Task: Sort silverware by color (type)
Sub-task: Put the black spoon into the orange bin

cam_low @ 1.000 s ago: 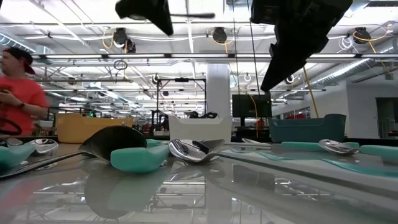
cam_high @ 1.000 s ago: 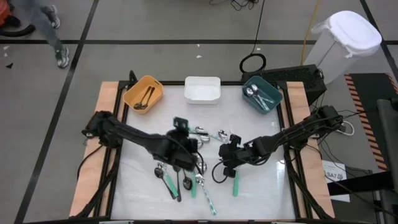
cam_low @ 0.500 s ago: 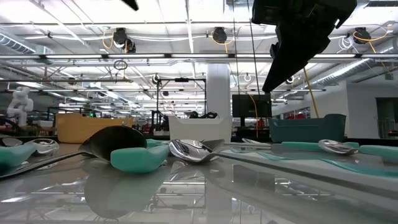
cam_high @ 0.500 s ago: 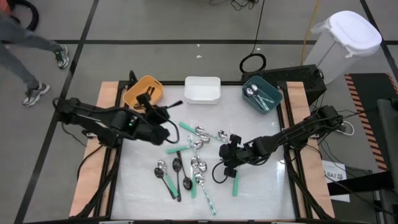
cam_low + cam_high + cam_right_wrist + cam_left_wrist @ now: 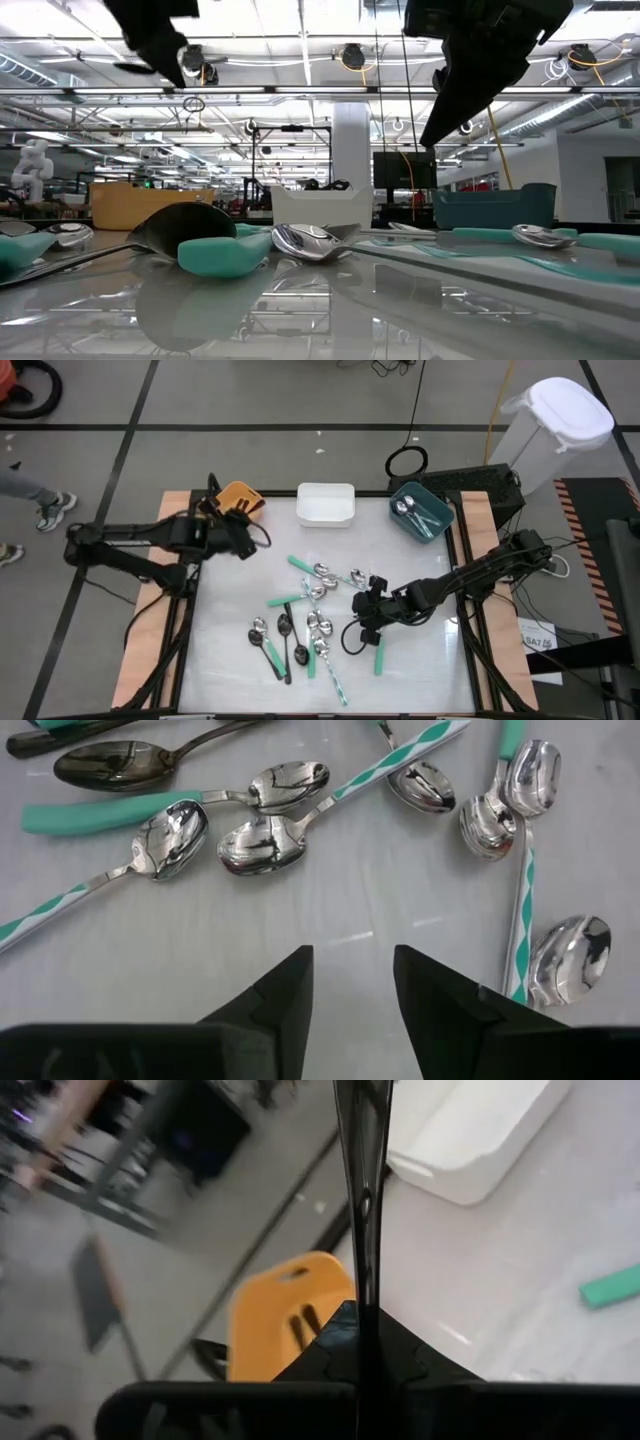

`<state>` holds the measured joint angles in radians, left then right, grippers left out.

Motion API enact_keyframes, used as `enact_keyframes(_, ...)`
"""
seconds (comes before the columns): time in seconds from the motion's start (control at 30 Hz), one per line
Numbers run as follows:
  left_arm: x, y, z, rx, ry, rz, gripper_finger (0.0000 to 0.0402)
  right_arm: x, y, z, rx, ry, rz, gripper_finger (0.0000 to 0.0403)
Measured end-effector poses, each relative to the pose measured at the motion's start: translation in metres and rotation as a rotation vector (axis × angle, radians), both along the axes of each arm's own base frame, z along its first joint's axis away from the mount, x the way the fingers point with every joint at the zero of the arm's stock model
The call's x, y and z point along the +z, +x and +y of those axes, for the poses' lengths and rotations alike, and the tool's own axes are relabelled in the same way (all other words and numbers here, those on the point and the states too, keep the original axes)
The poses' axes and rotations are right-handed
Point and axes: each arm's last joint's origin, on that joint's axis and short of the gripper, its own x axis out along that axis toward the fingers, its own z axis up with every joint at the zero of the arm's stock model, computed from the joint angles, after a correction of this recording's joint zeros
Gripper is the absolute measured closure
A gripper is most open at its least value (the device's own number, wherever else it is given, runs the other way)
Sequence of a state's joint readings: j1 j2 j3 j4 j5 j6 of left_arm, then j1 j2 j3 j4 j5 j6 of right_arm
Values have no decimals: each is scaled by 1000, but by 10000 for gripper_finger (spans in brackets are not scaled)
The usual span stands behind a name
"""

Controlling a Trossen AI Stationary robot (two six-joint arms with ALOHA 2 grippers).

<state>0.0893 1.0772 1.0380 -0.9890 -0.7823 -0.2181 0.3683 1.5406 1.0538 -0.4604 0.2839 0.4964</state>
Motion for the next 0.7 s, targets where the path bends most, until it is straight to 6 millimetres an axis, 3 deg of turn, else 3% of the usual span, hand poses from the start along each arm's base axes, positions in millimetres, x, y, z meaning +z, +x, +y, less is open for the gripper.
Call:
enact_keyframes(0.37,-46,-21,81,99,-160,-53,401,0,0,0,26,-19,2,268)
enact_keyframes(0.7,-74,-32,122,185,-271,-55,401,1,1,0,102,-67,-8,268)
